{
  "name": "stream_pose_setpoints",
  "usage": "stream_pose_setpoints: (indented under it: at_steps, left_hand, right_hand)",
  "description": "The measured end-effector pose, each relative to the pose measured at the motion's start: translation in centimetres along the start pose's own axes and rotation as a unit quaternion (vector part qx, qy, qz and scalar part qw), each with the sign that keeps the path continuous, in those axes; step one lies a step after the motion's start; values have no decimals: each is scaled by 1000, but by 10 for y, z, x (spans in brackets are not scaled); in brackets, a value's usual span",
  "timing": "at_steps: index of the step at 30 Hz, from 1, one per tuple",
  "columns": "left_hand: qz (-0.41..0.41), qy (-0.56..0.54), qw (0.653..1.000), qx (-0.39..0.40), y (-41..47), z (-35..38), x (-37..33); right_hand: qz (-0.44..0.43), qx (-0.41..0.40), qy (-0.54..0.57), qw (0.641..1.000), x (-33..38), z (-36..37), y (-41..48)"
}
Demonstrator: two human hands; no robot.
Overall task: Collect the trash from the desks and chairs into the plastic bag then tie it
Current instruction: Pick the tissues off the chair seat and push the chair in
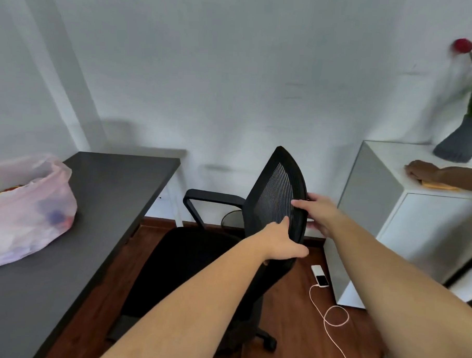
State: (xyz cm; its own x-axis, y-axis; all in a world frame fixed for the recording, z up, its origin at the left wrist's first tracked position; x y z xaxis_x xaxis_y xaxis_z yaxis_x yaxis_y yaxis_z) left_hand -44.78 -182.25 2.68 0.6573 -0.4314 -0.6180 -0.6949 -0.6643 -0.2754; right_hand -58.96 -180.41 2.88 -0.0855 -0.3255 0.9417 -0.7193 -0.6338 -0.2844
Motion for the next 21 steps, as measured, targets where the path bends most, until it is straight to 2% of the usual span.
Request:
stream_pose_setpoints:
  at_steps: [5, 13, 16, 19, 21]
  left_hand:
    - [-6, -15, 1000, -4, -11, -6, 2]
    - [-51, 15, 998, -26, -28, -32, 33]
    - [-88, 54, 991, -81, -36, -41, 46]
    - [-120, 95, 971, -182, -46, -53, 65]
    - [-133, 109, 960, -220, -50, -62, 78]
  right_hand:
    - [-18, -21, -24, 999, 3, 7, 3]
    - [-16, 36, -12, 999, 7, 53, -9]
    - [-13, 66, -7, 998, 12, 81, -17]
    - [-9, 86, 0, 996, 17, 110, -23]
    - [-12, 94, -2, 996, 20, 127, -24]
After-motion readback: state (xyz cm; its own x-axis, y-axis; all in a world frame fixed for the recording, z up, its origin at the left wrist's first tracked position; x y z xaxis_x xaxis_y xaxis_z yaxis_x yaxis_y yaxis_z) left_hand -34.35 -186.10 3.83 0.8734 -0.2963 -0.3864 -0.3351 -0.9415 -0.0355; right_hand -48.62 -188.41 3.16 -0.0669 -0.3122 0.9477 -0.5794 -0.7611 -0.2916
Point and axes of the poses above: each hand's wrist, its own y-axis towards the middle knuckle, its own z-axis out of the palm, x = y × z, the point moved 4 cm from there along y, towards the middle knuckle, and after that the axes turned 11 degrees about -x, right-handed, at the moved point
